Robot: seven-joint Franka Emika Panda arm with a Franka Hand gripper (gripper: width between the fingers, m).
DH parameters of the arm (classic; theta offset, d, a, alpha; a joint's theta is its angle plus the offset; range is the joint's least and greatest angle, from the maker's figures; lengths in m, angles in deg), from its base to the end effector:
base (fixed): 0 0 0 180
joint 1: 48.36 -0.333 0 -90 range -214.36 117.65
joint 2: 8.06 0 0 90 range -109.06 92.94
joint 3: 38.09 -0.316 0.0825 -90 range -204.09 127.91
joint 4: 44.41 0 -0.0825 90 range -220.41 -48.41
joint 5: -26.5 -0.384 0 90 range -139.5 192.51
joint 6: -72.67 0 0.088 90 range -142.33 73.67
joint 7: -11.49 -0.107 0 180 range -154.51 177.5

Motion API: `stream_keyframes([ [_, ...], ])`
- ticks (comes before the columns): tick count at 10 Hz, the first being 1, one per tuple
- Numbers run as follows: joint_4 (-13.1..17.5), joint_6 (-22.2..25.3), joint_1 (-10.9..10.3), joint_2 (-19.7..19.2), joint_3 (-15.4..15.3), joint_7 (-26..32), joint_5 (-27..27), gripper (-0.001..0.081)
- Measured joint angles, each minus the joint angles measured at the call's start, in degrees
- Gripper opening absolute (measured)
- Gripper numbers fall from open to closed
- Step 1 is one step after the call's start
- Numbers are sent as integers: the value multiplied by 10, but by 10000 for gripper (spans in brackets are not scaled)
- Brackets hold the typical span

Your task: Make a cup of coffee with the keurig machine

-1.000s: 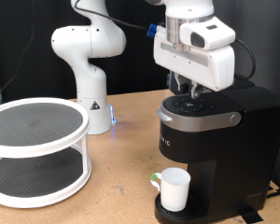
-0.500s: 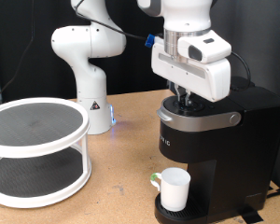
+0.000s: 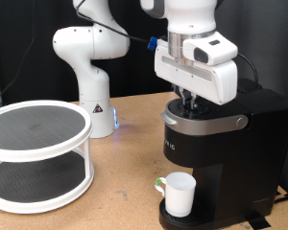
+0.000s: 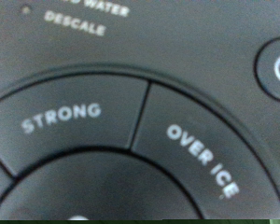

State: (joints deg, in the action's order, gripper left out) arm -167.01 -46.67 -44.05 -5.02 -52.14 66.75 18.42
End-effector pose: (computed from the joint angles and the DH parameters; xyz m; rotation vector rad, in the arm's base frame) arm 0.5193 0.0974 0.4274 -2.6175 -1.5418 -0.0577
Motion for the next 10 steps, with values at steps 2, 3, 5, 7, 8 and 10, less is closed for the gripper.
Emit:
stream_keyframes([
  [2,0,4,0,0,0,0,1,4],
  [3,4,16,0,-2,0,-1,5,4],
  [5,24,66,1,-12,0,-13,11,4],
  [7,48,97,2,-30,0,-31,11,4],
  [8,54,102,2,-35,1,-34,11,4],
  [10,58,101,3,-38,1,-35,11,4],
])
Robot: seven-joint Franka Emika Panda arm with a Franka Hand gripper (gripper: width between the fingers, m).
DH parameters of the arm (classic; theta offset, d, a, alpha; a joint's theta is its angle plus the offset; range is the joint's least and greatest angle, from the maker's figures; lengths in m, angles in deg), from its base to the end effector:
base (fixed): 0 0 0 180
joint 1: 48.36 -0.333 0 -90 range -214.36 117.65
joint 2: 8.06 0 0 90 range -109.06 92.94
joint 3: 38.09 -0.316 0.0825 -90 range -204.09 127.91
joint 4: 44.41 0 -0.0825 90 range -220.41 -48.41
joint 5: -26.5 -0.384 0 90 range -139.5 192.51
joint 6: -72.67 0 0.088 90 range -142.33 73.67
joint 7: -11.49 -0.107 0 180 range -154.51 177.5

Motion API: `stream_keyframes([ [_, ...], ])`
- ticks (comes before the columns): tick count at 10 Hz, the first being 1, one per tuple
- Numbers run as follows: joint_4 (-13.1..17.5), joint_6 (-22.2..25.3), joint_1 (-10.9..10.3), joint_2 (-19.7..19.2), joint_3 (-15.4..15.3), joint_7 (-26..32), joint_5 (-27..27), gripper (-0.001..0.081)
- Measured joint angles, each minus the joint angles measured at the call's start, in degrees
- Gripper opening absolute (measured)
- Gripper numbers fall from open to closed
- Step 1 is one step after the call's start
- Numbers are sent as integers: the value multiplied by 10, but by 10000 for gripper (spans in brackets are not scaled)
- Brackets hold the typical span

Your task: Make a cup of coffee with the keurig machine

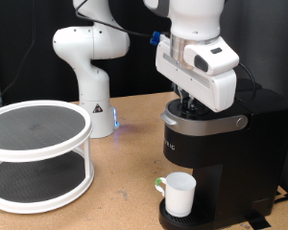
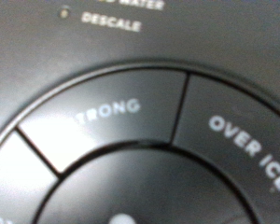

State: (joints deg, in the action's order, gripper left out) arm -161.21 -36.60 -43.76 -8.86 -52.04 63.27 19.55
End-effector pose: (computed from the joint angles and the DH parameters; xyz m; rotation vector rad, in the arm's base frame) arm 0.5287 0.0956 0.4251 -2.6008 -1.4526 0.1397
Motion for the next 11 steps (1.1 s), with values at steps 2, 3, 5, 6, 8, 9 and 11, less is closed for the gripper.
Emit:
stream_keyframes([
  [2,3,0,1,-3,1,1,-3,4],
  [3,5,3,2,-4,2,9,-12,4],
  [5,13,26,7,-10,5,35,-32,4],
  [6,15,34,9,-11,6,45,-35,4],
  [8,15,35,9,-11,6,51,-37,4],
  [9,15,35,10,-11,6,53,-39,4],
  [11,7,11,12,-8,9,66,-70,4],
])
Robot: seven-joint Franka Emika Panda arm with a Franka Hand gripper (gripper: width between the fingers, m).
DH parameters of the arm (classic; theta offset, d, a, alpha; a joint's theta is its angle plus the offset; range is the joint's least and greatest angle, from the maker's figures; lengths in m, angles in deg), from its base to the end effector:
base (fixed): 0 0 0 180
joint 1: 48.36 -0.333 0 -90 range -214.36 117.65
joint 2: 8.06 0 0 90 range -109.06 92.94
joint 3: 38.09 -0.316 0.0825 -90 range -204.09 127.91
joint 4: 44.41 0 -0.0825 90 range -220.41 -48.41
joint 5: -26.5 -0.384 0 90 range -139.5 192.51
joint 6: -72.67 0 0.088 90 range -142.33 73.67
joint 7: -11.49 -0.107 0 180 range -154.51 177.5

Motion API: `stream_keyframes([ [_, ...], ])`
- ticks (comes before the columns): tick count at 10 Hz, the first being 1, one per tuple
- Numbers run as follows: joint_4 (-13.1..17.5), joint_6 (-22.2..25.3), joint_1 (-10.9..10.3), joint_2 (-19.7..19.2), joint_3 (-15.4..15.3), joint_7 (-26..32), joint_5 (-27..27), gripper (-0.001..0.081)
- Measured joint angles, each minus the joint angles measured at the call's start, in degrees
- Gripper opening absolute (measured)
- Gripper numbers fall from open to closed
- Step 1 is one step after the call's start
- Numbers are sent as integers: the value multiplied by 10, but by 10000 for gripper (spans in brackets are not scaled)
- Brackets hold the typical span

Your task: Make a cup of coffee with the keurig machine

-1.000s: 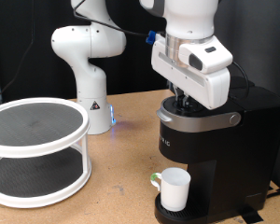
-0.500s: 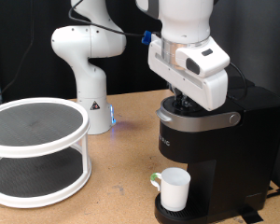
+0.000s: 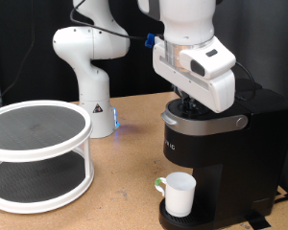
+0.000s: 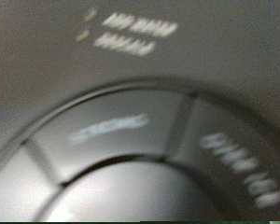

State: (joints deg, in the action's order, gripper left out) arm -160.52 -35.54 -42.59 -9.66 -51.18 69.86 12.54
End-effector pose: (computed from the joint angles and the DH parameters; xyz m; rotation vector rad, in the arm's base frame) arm 0.5331 0.0859 0.4234 -2.4753 -1.4357 0.0705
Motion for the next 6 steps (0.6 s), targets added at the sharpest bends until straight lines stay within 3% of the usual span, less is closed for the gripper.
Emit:
stream_keyframes([
  [3,-32,-48,3,24,7,65,-76,4],
  [6,-39,-6,7,66,22,98,-101,4],
])
